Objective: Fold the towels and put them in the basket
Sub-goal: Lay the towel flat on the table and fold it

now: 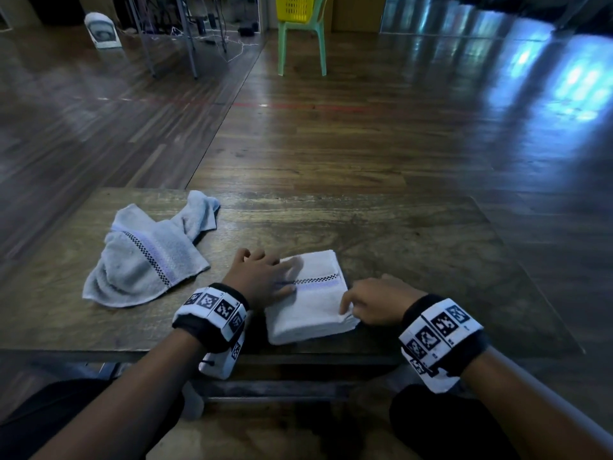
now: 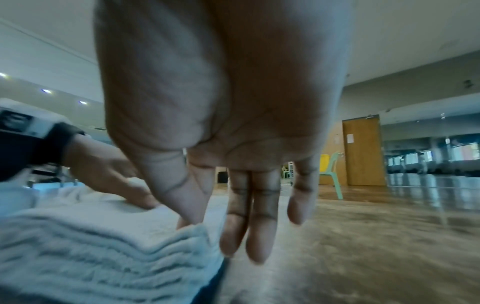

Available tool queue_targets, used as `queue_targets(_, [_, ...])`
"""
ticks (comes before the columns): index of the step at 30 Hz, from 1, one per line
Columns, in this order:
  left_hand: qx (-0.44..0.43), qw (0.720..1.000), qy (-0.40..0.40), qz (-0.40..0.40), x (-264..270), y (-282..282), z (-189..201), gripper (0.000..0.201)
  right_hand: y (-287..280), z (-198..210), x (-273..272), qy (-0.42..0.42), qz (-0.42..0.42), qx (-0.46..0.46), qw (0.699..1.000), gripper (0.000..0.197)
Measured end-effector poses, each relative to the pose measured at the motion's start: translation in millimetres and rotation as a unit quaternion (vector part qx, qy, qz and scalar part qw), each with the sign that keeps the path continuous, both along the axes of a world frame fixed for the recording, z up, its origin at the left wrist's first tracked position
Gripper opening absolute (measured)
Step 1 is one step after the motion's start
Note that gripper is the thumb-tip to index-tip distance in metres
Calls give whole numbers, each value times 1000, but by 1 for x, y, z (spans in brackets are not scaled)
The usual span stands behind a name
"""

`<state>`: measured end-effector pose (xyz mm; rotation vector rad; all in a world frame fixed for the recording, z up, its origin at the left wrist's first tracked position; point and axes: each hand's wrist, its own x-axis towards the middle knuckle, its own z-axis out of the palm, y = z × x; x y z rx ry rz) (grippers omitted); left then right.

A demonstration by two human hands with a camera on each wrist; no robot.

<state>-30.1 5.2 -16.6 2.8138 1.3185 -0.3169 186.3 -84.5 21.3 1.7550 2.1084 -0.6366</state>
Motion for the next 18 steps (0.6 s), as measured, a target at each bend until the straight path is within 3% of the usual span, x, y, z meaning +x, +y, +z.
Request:
queue_targets(4, [-17,999,-7,-29,-2,-19,10,39,11,-4,22,-17,-24,45,999,31])
queue_targets(7, [-47,997,-22,-59,0,-34,12,32,20,-12,31,43,-53,54,996,27])
queue_targets(11, [-83,993,-87,-10,5,-34,7,22,28,-20,36,105,-78,79,988,15])
queue_targets(15, [-68,983,-168,44,11,-22,-5,27,34,-28,40,132,-109,99,980,28])
queue_targets(18, [-66,978,-190,57,15,-15,-15,20,38,-30,41,128,-84,118,981,15])
